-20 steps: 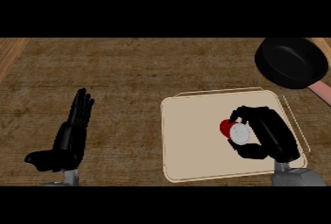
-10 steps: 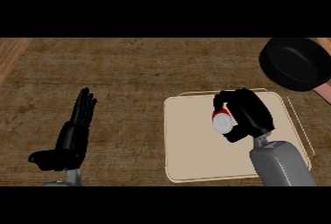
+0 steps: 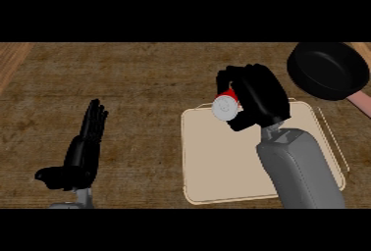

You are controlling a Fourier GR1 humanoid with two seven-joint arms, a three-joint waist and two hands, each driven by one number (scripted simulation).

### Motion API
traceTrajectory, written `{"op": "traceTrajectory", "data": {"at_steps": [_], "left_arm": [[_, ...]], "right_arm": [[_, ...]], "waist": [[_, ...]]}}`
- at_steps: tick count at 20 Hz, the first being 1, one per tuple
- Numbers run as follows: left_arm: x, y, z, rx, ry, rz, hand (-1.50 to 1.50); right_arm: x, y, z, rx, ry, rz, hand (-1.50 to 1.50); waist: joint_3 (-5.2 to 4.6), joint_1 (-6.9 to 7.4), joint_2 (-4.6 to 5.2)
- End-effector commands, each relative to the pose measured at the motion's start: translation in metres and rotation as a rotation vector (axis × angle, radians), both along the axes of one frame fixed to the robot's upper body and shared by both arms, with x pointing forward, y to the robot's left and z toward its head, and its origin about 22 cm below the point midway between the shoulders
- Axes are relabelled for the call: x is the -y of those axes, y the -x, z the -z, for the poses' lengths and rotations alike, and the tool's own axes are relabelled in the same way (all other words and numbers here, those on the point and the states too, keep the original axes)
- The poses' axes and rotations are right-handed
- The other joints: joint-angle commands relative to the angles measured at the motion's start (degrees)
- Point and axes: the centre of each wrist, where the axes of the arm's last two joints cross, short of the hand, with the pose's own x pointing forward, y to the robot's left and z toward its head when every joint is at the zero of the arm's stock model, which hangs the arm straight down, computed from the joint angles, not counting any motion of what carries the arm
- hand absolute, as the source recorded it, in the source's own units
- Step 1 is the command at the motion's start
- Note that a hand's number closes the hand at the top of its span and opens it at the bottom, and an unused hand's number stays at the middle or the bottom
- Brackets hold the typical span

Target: Pick the can from the tray and place it in the pot

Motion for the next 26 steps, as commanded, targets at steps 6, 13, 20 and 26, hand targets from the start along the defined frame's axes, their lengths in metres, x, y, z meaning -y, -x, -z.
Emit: {"op": "traceTrajectory", "data": {"at_steps": [6, 13, 20, 26], "left_arm": [[-0.014, -0.003, 0.001, 0.004, 0.001, -0.014, 0.00], [0.000, -0.002, 0.012, 0.003, -0.004, 0.008, 0.00], [0.007, -0.012, -0.008, -0.001, -0.001, -0.004, 0.00], [0.010, -0.004, 0.003, 0.014, -0.026, 0.023, 0.00]], "right_arm": [[0.028, 0.013, -0.051, 0.164, -0.007, 0.236, 1.50], [0.061, -0.014, -0.074, 0.179, -0.043, 0.358, 1.50], [0.116, -0.055, -0.054, 0.165, -0.030, 0.454, 1.50], [0.189, -0.084, -0.057, 0.162, -0.056, 0.517, 1.50]], "waist": [[0.02, -0.38, 0.01], [0.01, -0.15, 0.14], [0.03, 0.06, 0.21], [0.06, 1.00, 0.63]]}}
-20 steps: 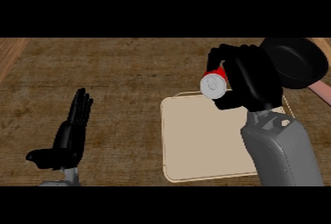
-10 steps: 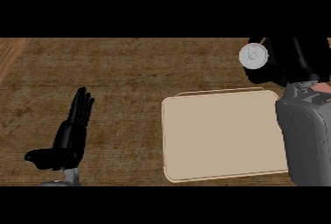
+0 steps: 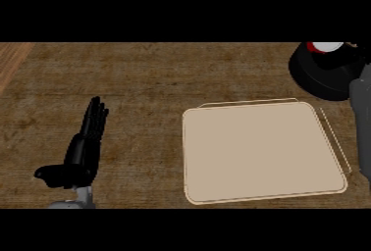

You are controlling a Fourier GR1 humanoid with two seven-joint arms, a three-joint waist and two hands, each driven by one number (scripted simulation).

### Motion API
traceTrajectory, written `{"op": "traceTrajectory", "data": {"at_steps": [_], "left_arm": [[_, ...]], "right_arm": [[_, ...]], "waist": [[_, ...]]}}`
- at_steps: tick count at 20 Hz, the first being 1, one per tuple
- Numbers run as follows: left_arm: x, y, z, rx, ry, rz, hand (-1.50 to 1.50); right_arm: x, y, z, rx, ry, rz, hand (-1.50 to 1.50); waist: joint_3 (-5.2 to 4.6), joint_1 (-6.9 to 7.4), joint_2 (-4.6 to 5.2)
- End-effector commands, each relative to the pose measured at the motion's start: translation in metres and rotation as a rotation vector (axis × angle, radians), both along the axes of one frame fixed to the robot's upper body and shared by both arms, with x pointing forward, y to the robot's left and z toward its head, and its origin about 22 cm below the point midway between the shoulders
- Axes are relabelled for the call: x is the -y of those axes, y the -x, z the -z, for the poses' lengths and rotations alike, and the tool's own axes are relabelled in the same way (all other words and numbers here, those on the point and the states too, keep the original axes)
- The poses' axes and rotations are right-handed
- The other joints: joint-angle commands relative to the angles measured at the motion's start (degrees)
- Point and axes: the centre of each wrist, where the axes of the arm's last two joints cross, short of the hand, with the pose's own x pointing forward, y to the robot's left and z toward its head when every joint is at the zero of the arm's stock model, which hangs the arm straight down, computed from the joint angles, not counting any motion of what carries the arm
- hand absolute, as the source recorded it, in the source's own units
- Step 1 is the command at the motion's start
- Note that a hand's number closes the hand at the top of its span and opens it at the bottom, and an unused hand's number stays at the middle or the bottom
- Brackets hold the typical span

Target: Pick the can from the tray and place it in the pot

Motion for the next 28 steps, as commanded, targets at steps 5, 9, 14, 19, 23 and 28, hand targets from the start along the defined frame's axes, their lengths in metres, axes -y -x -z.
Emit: {"op": "traceTrajectory", "data": {"at_steps": [5, 9, 14, 19, 23, 28], "left_arm": [[-0.008, -0.001, -0.009, 0.007, -0.001, 0.011, 0.00], [0.006, -0.002, 0.004, 0.018, -0.010, 0.014, 0.00], [0.000, -0.009, -0.002, 0.015, 0.011, 0.012, 0.00], [0.011, -0.008, -0.009, 0.023, -0.002, 0.055, 0.00], [0.004, -0.014, -0.003, 0.024, -0.015, 0.045, 0.00], [0.009, -0.012, -0.001, 0.024, 0.000, 0.054, 0.00]], "right_arm": [[0.067, -0.030, 0.012, -0.054, -0.028, 0.034, 1.50], [0.092, -0.035, 0.024, -0.155, -0.032, 0.035, 1.50], [0.099, -0.037, 0.060, -0.247, -0.037, 0.048, 1.50], [0.137, -0.019, 0.077, -0.392, -0.080, 0.186, 1.50], [0.135, -0.018, 0.090, -0.505, -0.093, 0.228, -1.50], [0.143, -0.020, 0.071, -0.322, -0.344, 0.023, -1.50]], "waist": [[0.03, 0.64, 0.16], [0.04, 1.22, 0.52], [0.07, 1.79, 0.76], [0.16, 2.47, 1.15], [0.17, 2.87, 1.39], [0.24, 1.96, 1.01]]}}
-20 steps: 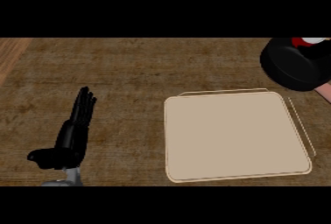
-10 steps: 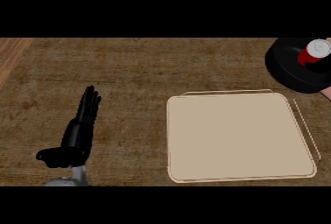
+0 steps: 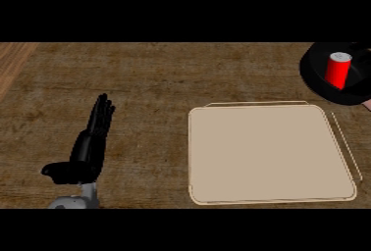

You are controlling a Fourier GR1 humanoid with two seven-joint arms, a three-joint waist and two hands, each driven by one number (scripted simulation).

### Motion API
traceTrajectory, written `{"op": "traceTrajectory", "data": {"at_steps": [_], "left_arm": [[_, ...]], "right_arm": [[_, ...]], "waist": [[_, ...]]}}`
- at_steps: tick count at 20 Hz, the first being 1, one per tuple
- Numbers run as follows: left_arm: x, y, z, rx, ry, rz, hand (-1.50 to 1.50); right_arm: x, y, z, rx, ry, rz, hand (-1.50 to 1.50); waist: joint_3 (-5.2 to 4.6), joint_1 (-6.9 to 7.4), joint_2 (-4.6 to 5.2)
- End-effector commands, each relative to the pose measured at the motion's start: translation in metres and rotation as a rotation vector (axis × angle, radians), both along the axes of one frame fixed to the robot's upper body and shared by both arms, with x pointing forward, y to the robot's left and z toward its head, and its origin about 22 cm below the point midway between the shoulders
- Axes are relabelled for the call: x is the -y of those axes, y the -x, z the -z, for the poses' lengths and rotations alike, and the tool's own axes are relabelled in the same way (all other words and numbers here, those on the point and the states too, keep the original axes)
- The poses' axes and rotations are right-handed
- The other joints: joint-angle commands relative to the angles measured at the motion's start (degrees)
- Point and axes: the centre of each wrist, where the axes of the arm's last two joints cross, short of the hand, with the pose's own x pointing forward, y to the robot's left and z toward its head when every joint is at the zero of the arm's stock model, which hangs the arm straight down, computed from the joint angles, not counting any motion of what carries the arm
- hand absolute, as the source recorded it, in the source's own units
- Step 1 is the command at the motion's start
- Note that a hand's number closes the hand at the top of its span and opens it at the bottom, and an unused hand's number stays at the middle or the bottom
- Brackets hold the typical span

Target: Pick the can from the tray and place it in the pot

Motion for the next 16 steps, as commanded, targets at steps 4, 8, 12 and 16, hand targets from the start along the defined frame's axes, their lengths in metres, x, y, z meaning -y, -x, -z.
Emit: {"op": "traceTrajectory", "data": {"at_steps": [4, 8, 12, 16], "left_arm": [[-0.008, 0.000, -0.003, 0.000, -0.009, 0.004, 0.00], [-0.010, 0.002, -0.006, 0.006, 0.002, -0.007, 0.00], [0.008, 0.006, -0.006, 0.005, 0.002, 0.002, 0.00], [0.002, 0.000, -0.001, 0.024, -0.005, -0.011, 0.00]], "right_arm": [[-0.002, -0.007, -0.018, 0.366, -0.427, -0.014, -1.50], [0.022, 0.010, -0.007, 0.464, -0.575, 0.062, -1.50], [0.049, 0.024, -0.023, 0.477, -0.652, 0.108, -1.50], [0.069, 0.040, -0.021, 0.539, -0.690, 0.142, -1.50]], "waist": [[0.15, -0.22, -0.24], [0.09, -0.12, -0.06], [0.06, 0.09, -0.03], [0.10, 0.27, 0.40]]}}
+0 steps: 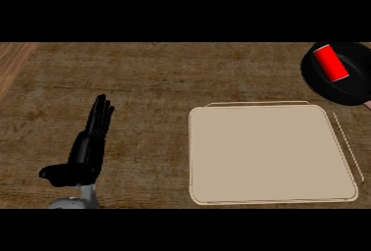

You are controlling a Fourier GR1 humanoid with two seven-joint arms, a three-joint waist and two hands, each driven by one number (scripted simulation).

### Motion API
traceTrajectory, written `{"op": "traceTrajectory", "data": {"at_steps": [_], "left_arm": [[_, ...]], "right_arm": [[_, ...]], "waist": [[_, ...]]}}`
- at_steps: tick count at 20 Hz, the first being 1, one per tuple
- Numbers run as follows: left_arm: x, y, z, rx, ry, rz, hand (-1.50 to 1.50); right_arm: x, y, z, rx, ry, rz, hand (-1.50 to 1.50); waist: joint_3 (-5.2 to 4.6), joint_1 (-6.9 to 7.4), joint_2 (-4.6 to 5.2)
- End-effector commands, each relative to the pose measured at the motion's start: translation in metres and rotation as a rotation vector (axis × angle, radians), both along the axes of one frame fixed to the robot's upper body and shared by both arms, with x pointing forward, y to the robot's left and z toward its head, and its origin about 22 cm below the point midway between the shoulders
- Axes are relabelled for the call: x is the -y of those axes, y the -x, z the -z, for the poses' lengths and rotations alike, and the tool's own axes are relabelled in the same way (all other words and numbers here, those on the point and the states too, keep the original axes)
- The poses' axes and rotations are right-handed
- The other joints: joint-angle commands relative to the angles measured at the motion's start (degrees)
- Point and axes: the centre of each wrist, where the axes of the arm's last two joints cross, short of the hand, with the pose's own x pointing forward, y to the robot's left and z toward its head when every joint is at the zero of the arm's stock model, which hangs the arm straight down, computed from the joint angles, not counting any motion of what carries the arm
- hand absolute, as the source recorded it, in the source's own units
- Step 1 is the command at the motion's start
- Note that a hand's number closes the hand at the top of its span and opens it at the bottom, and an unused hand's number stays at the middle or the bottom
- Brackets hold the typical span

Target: Pick the can from the tray and place it in the pot

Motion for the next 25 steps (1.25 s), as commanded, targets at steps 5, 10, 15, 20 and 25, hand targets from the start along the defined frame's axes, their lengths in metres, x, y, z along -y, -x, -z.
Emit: {"op": "traceTrajectory", "data": {"at_steps": [5, 10, 15, 20, 25], "left_arm": [[-0.008, -0.001, 0.002, -0.008, 0.009, -0.002, 0.00], [0.011, 0.002, 0.001, -0.006, 0.010, 0.021, 0.00], [0.007, -0.001, 0.001, 0.007, 0.025, 0.003, 0.00], [0.012, 0.000, -0.001, 0.010, 0.005, 0.037, 0.00], [0.009, -0.004, -0.005, 0.013, 0.007, 0.016, 0.00]], "right_arm": [[0.047, 0.041, -0.001, 0.127, -0.039, 0.059, -1.50], [0.064, 0.058, -0.002, 0.136, -0.059, 0.039, -1.50], [0.076, 0.071, -0.007, 0.137, -0.042, 0.074, -1.50], [0.085, 0.081, -0.009, 0.213, -0.105, 0.138, -1.50], [0.097, 0.098, -0.003, 0.229, -0.102, 0.206, -1.50]], "waist": [[0.09, 0.28, 0.34], [0.20, 0.48, 0.39], [0.18, 0.75, 0.43], [0.29, 0.52, 0.49], [0.38, 0.52, 0.64]]}}
